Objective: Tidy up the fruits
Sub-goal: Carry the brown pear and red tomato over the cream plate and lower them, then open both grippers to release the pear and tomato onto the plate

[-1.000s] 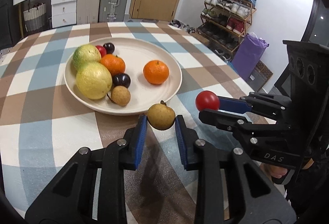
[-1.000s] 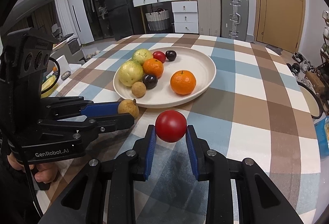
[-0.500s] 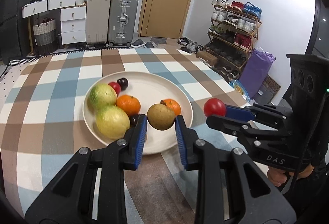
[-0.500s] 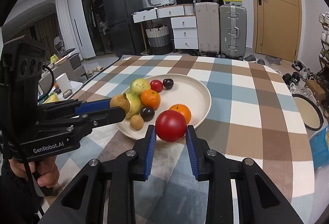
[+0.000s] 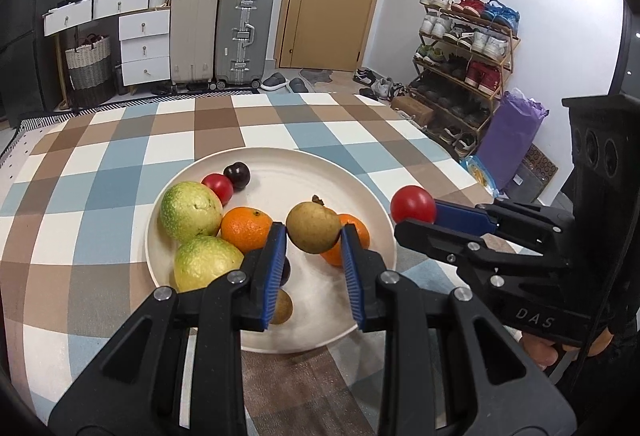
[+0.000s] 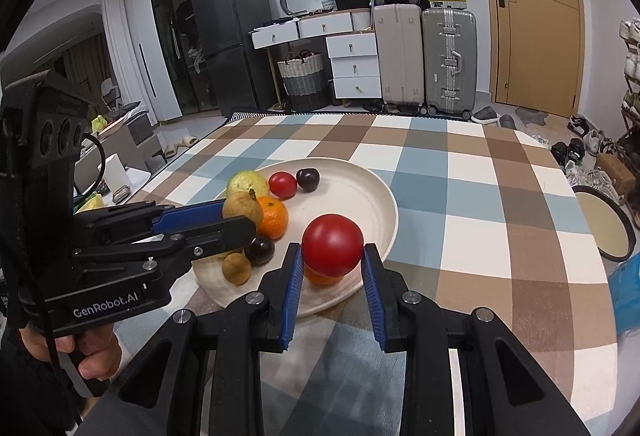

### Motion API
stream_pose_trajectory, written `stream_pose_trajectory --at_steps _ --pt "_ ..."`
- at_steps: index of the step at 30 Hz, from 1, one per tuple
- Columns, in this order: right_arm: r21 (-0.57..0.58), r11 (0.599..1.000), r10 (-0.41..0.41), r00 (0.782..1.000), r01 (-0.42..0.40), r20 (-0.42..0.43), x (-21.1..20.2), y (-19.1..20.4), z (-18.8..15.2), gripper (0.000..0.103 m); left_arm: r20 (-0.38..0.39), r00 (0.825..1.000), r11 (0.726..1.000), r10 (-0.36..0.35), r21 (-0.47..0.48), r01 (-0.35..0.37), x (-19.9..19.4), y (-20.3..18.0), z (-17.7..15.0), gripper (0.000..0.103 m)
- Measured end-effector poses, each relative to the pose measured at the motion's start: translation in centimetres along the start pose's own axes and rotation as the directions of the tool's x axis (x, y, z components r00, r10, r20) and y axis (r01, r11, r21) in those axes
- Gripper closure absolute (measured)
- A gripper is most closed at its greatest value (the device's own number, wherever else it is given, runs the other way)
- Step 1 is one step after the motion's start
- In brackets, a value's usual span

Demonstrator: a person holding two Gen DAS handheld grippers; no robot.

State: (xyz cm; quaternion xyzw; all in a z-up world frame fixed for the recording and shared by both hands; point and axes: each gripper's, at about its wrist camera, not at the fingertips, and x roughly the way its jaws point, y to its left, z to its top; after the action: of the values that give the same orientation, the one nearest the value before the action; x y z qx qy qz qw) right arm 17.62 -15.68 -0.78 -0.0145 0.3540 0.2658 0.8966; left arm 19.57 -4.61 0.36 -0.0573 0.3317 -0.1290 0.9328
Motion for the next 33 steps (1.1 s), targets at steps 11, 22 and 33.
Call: stream_pose_trajectory --at_steps 11,22,33 --pt "0.007 1.000 -0.004 1.000 0.005 -0.013 1.8 -0.7 -0.2 0.073 -0.024 1.000 1.000 0.003 -0.002 -0.003 1.1 0.1 -0.7 0.078" --pt "0.019 0.999 -0.038 0.999 0.038 -0.010 2.6 -1.1 0.6 0.073 -0.043 0.999 1.000 0.016 0.005 -0.016 2.1 0.0 -1.0 0.077" --pt "0.034 0.998 -0.045 0.999 0.046 -0.013 2.7 -1.5 0.6 0.059 -0.060 0.998 1.000 0.007 -0.007 -0.007 2.2 0.1 -1.1 0.078"
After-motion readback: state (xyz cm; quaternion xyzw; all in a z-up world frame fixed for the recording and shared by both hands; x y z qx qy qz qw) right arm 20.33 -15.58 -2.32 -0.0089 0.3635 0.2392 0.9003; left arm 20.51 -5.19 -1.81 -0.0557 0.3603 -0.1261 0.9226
